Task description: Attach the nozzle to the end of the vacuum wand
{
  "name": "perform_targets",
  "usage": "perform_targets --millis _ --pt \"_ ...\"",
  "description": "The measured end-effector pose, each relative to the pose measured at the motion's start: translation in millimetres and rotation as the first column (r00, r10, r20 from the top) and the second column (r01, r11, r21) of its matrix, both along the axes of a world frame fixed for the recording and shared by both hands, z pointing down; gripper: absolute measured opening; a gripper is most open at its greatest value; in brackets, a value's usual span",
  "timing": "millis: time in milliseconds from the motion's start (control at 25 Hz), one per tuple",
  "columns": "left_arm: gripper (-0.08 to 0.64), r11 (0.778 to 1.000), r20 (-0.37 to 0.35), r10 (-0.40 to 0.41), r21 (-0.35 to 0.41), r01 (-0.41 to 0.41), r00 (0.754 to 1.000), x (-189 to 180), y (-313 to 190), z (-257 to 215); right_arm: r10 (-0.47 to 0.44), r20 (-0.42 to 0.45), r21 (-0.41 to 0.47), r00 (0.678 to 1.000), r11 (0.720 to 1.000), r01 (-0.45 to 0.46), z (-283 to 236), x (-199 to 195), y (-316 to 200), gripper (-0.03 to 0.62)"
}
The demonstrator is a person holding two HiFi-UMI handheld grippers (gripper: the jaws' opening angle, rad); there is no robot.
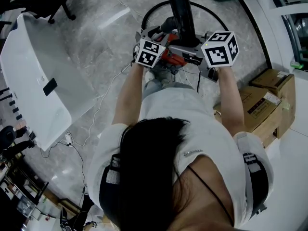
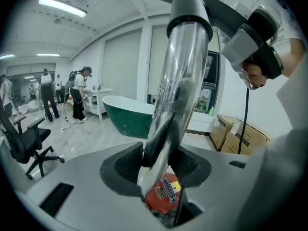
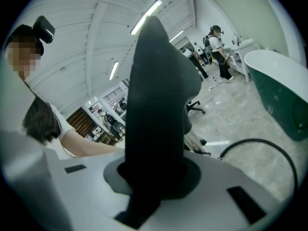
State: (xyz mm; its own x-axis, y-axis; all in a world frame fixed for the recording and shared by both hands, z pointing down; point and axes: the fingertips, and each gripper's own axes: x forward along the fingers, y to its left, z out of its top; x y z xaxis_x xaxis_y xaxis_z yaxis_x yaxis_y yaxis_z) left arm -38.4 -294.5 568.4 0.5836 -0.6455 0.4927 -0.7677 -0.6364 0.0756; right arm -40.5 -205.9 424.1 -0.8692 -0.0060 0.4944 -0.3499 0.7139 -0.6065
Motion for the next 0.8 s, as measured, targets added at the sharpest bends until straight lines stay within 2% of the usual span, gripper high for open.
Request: perform_targets --millis 400,800 --pt "0.163 1.000 0.008 0.010 0.008 -0.010 1.000 0 0 2 0.016 -0.059 0.092 0.998 0.996 -0.011 6 -1 1 0.072" --pt "0.163 1.000 0.014 0.014 -0.003 -0.014 1.000 1 1 4 0.037 -0.057 0.181 0.998 0.983 -0.027 13 0 0 0.072"
